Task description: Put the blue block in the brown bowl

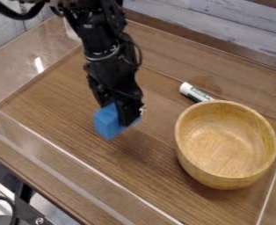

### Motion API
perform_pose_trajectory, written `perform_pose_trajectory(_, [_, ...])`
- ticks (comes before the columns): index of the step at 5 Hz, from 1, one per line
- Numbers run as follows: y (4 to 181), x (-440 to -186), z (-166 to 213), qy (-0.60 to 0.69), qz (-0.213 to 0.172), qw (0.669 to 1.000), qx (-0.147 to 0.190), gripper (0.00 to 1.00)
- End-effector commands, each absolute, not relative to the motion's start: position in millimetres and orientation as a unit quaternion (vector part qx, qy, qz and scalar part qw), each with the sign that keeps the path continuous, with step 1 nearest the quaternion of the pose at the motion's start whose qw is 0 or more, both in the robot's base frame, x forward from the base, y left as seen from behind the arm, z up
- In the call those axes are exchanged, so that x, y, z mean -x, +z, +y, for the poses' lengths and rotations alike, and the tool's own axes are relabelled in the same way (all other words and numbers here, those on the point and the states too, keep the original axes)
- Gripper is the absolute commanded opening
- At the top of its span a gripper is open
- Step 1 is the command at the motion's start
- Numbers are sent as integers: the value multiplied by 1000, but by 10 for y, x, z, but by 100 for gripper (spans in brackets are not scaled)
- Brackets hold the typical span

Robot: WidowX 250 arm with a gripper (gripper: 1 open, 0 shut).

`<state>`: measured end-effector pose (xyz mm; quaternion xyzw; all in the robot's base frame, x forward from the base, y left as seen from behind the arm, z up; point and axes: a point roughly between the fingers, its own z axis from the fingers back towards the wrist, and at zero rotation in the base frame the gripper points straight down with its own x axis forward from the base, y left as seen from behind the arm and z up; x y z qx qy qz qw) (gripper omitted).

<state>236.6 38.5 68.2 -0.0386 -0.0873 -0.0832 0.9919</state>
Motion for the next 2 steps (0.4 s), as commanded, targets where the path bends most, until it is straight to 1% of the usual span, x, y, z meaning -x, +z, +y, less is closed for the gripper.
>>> perform_pose_trajectory(1, [879,-2511,474,-81,-128,988,27,0])
perform_pose_trajectory(2, [939,-2572,529,-80,-141,986,25,0])
